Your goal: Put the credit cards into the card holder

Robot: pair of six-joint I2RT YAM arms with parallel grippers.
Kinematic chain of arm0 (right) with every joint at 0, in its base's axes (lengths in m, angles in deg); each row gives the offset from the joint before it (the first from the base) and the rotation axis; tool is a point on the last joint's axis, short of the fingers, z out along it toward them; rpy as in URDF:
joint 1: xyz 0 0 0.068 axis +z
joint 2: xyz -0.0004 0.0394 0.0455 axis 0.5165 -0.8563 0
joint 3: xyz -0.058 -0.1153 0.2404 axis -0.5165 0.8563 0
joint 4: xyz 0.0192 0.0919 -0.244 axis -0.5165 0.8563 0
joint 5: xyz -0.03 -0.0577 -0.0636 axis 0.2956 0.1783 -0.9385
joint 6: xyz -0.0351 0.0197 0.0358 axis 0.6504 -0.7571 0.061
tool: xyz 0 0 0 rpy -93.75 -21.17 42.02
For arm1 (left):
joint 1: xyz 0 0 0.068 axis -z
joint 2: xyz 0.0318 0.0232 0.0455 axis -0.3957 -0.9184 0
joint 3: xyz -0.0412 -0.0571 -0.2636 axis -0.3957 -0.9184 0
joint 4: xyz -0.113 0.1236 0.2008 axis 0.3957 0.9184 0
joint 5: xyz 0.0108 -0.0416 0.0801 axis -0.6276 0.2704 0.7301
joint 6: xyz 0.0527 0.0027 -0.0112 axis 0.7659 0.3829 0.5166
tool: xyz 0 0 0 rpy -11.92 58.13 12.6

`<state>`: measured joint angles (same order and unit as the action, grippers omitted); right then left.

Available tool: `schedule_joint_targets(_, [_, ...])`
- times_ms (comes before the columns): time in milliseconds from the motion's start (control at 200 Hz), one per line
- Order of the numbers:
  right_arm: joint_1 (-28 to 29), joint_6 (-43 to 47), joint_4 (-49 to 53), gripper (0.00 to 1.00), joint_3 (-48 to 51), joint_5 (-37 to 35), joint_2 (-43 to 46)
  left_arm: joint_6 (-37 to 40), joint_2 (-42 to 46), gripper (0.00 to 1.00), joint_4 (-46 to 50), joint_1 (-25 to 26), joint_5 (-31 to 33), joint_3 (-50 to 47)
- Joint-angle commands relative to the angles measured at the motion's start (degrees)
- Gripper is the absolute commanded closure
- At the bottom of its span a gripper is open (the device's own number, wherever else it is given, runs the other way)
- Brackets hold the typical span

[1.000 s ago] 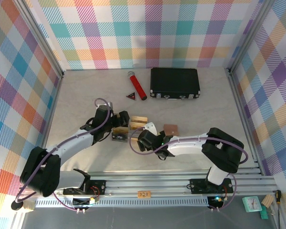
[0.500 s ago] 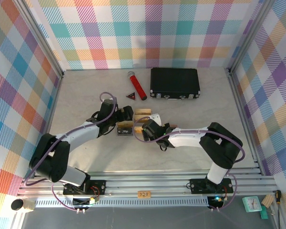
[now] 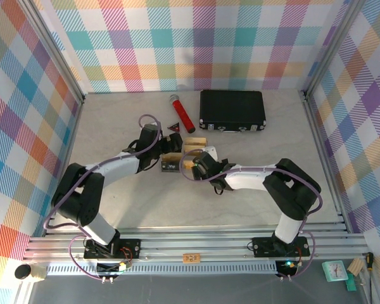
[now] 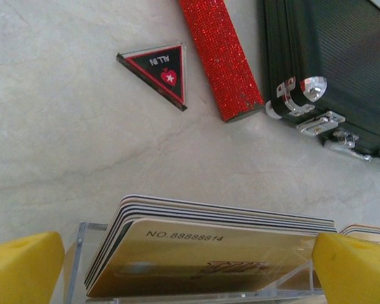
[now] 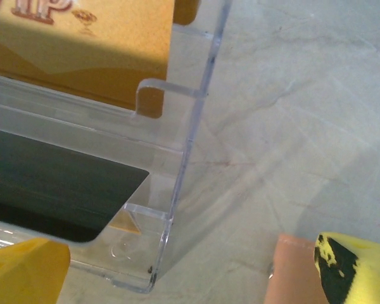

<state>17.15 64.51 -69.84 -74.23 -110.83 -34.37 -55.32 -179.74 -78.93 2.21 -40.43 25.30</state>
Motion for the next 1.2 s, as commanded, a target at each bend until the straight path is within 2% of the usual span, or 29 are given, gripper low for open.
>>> schedule_joint_targets(0, [-2.17,2.36,-0.46,0.01,-2.09,1.82,-1.91,-0.88,-2.63,0.0,-0.24,0.32,-1.09,3.21])
schedule_joint_targets(290, [-7.04,4.13,0.67,0.01,-7.83,4.89,-6.68,-0.98,-9.9,0.0,0.36,0.23,-0.69,10.56])
schedule_joint_targets(500, [-7.86,5.15,1.55,0.01,-8.58,6.75,-7.01,-2.21,-11.51,0.0,0.78,0.05,-0.38,11.98])
schedule_joint_targets(925, [-7.82,5.03,4.57,0.0,-0.81,15.56,5.06,-1.82,-5.58,0.0,3.91,-3.03,-2.57,9.5])
schedule_joint_targets(1195, [-8.3,-1.15,9.36,0.0,4.95,16.93,16.01,-1.24,0.27,0.0,7.01,-5.95,-3.87,8.79])
